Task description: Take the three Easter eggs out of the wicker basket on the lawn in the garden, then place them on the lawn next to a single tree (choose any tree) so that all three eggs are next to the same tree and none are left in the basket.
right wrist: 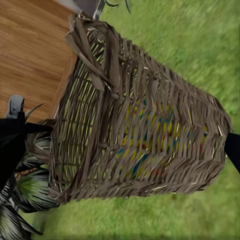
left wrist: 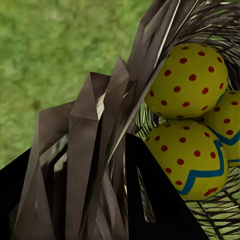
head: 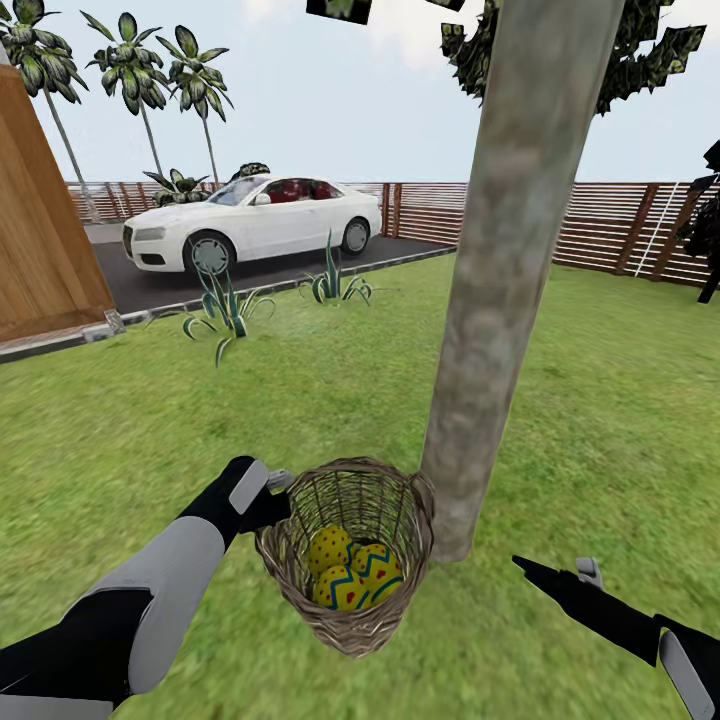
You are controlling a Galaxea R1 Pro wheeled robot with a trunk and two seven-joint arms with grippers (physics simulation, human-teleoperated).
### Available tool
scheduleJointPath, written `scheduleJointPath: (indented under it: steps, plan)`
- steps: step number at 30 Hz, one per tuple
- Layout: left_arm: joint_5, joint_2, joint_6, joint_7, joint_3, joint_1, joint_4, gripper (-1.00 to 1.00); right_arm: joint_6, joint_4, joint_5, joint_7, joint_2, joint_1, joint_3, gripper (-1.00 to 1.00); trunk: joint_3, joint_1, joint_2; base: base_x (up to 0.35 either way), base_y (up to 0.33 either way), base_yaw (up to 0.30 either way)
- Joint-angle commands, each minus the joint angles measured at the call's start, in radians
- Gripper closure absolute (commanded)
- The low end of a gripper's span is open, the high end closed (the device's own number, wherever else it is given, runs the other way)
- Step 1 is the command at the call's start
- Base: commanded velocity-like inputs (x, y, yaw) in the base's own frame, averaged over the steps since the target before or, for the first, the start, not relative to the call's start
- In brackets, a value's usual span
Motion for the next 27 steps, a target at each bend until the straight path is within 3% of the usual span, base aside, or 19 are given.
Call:
scheduleJointPath:
  steps: [1,27]
  plan:
    - [0.018,-0.001,-0.001,0.009,0.006,-0.001,-0.002,1.0,0.007,0.0,-0.005,0.001,0.0,-0.001,-0.001,-1.0,-0.004,0.004,-0.008,0.0,0.0,0.0]
    - [0.019,0.01,-0.001,0.01,0.006,-0.001,-0.003,1.0,0.007,0.0,-0.005,0.001,0.0,-0.001,-0.001,-1.0,-0.086,0.104,-0.19,0.0,0.0,0.0]
